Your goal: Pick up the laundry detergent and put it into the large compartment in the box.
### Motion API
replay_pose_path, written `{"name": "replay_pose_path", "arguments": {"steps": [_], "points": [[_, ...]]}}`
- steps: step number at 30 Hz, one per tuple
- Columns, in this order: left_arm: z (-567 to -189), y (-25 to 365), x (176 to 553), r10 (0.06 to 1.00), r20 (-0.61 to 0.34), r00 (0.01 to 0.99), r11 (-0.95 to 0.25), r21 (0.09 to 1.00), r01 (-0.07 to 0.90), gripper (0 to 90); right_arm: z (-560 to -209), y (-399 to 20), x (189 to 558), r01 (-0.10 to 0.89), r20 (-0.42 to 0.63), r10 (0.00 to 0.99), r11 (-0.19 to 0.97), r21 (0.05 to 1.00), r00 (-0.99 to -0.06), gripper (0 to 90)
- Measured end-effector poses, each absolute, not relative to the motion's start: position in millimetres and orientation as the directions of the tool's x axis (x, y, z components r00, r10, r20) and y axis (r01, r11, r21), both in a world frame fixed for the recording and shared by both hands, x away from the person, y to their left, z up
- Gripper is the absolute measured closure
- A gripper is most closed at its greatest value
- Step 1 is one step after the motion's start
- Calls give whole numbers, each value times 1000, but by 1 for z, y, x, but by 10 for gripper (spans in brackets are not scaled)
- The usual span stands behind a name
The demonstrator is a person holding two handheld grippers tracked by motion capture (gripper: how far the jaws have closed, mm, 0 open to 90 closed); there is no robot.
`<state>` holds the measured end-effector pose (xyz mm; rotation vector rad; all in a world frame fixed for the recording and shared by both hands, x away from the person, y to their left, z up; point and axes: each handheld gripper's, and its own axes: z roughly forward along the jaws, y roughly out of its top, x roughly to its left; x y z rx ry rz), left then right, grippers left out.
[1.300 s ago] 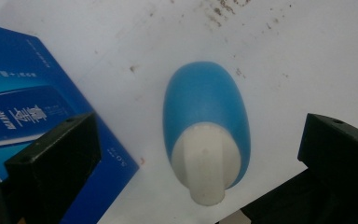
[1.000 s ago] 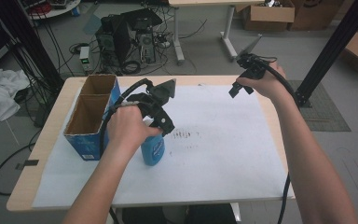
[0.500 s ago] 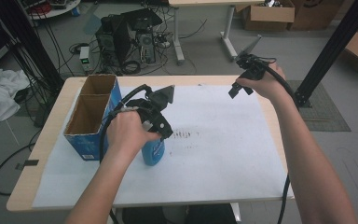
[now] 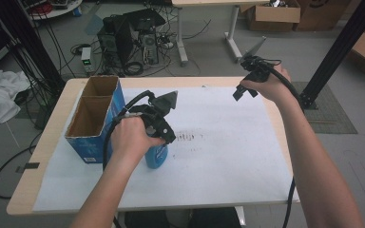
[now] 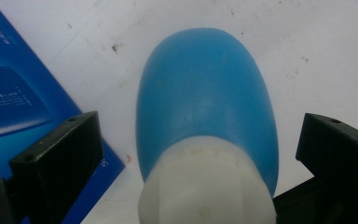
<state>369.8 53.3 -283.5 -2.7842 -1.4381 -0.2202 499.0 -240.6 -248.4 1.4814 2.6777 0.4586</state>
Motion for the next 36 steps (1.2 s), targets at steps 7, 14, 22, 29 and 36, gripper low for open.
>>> {"name": "replay_pose_path", "arguments": {"steps": [7, 14, 22, 29, 36], "points": [[-291, 53, 371, 814, 118, 568, -577, 54, 815, 61, -250, -241, 500, 819, 101, 833, 502, 277, -544, 270], [-291, 54, 371, 817, 115, 565, -574, 55, 817, 101, -251, -241, 500, 819, 99, 832, 503, 276, -545, 270], [-293, 54, 371, 818, 116, 564, -571, 43, 820, 133, -251, -241, 500, 821, 100, 834, 500, 275, -542, 270], [-293, 55, 371, 818, 117, 564, -571, 38, 820, 156, -252, -240, 500, 820, 99, 833, 504, 273, -545, 270], [-295, 56, 372, 822, 118, 558, -564, 31, 825, 189, -252, -240, 500, 820, 99, 833, 504, 273, -545, 270]]}}
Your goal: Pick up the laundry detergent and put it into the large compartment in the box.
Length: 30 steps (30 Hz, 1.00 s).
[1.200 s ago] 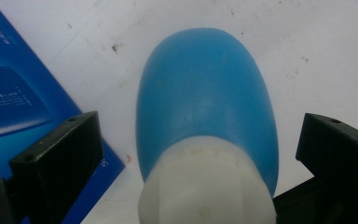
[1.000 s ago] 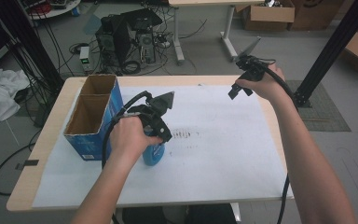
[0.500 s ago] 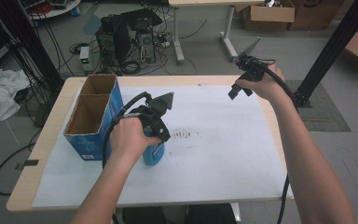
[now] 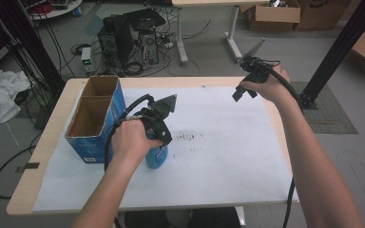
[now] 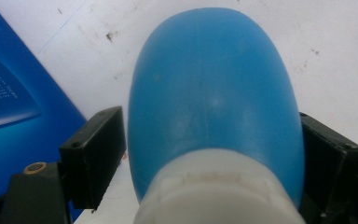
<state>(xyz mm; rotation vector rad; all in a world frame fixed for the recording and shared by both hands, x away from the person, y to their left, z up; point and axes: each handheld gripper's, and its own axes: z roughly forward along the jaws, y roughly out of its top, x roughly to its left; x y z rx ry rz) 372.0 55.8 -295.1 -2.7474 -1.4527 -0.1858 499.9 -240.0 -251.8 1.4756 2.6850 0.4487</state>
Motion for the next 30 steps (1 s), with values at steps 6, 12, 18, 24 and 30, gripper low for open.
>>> {"name": "replay_pose_path", "arguments": {"steps": [6, 12, 18, 24, 30], "points": [[-295, 56, 372, 824, 122, 554, -561, 27, 828, 208, -252, -241, 500, 818, 98, 831, 506, 272, -547, 270], [-295, 56, 373, 824, 129, 551, -558, 23, 829, 237, -253, -240, 500, 821, 101, 834, 502, 271, -543, 270], [-294, 57, 374, 827, 114, 550, -555, 15, 832, 275, -253, -241, 500, 821, 101, 833, 502, 273, -543, 270], [-292, 56, 374, 831, 103, 547, -552, 18, 834, 315, -254, -241, 500, 822, 104, 834, 500, 272, -542, 270], [-289, 54, 374, 832, 95, 546, -550, 19, 835, 349, -254, -241, 500, 821, 104, 833, 502, 272, -544, 270]]}}
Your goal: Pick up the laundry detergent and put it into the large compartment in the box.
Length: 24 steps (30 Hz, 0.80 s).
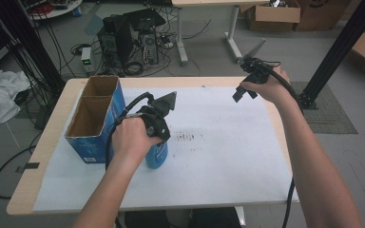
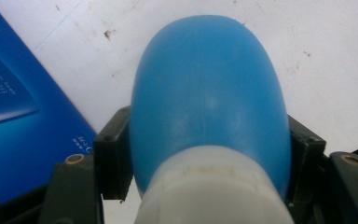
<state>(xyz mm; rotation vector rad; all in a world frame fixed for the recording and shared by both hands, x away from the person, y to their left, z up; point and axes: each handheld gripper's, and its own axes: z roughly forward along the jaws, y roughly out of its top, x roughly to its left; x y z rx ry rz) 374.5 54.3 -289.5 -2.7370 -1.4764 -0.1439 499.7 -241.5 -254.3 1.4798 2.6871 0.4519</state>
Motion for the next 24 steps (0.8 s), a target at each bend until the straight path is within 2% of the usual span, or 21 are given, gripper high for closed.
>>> {"name": "replay_pose_path", "arguments": {"steps": [24], "points": [[-282, 52, 379, 828, 76, 556, -555, -34, 831, 378, -254, -243, 498, 823, 108, 835, 496, 278, -539, 274]]}}
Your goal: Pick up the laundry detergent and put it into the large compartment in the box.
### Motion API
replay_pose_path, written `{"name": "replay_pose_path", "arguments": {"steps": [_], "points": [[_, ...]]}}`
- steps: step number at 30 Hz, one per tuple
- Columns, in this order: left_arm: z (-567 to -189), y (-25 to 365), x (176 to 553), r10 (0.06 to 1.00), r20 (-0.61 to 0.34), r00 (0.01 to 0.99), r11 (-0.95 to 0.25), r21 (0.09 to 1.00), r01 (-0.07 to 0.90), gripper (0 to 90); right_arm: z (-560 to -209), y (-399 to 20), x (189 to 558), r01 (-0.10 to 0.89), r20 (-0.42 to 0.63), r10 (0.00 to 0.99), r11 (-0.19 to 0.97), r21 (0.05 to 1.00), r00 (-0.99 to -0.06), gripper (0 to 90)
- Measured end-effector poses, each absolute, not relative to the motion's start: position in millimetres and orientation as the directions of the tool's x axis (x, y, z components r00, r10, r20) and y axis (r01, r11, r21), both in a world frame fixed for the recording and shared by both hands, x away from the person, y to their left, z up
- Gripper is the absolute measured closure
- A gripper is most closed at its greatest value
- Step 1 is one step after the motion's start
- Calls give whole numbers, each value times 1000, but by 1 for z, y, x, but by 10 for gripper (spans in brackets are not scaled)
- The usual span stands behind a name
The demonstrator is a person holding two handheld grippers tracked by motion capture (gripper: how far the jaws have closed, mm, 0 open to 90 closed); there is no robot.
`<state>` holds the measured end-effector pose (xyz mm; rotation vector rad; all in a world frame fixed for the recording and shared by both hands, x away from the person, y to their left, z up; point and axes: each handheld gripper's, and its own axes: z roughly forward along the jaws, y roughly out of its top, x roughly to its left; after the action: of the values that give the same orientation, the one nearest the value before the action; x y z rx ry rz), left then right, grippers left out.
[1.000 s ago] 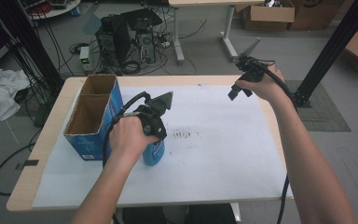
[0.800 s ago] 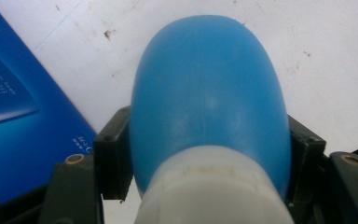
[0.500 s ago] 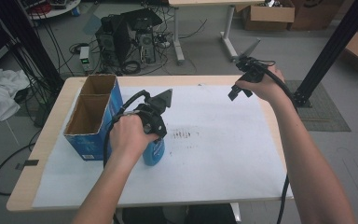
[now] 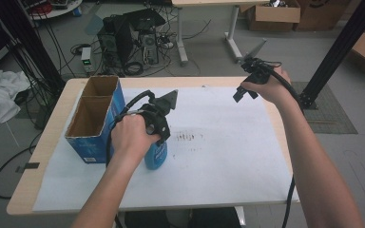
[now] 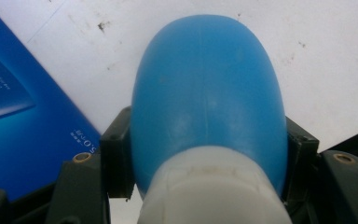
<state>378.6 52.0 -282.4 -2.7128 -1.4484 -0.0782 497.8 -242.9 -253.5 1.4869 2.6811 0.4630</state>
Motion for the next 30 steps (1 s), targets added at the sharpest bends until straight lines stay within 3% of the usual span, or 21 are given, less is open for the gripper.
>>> {"name": "replay_pose_path", "arguments": {"steps": [18, 30], "points": [[-203, 63, 382, 854, 90, 513, -515, -8, 857, 379, -248, -242, 497, 821, 102, 836, 495, 285, -539, 275], [-134, 102, 388, 926, 97, 366, -372, 59, 926, 380, -249, -240, 498, 820, 101, 835, 497, 283, -541, 275]]}}
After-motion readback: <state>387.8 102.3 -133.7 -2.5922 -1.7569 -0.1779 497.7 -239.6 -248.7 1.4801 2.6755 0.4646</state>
